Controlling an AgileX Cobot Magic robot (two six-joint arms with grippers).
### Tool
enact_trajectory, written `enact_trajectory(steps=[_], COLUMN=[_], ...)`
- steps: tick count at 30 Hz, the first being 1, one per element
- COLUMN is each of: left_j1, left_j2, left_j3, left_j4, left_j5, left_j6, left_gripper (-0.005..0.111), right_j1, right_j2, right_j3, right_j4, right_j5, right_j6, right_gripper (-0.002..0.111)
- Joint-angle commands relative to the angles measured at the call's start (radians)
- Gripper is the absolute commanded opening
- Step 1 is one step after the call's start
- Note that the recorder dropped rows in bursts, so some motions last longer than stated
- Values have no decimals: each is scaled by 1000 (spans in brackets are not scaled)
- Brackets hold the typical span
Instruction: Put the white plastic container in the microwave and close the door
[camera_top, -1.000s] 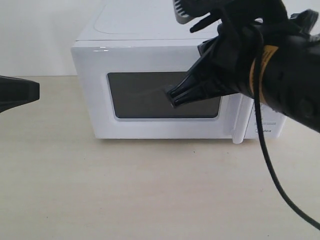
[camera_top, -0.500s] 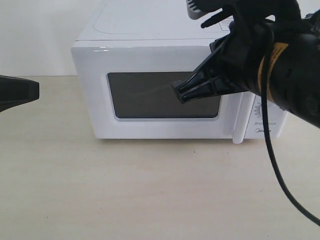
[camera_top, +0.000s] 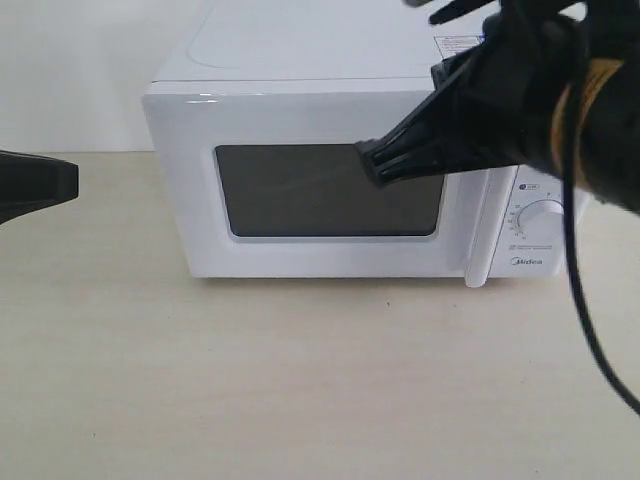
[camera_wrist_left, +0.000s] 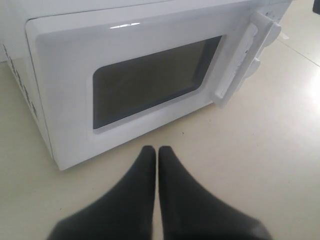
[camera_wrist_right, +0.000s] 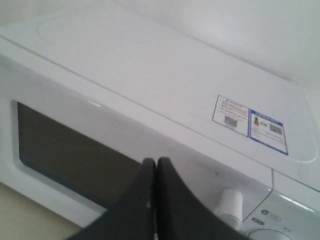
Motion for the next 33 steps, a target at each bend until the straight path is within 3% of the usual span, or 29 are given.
enact_trajectory(steps=[1, 5, 15, 20, 33], left_j1=[-5, -5, -5, -5, -5], left_j2=[-4, -4, -4, -4, -4], left_j3=[6, 6, 6, 6, 6], left_j4=[-15, -15, -15, -15, -15], left_j5=[-13, -13, -16, -16, -13], left_j6=[5, 5, 5, 5, 5], left_gripper=[4, 4, 4, 4, 4], right_j1=[0, -87, -581, -766, -794], right_j2=[-131, -251, -593, -771, -851], right_j3=[4, 55, 326, 431, 455], right_j4=[28, 32, 32, 34, 39], right_j5=[26, -53, -692, -774, -885], right_j6=[-13, -20, -13, 32, 9], right_gripper=[0, 0, 0, 0, 0])
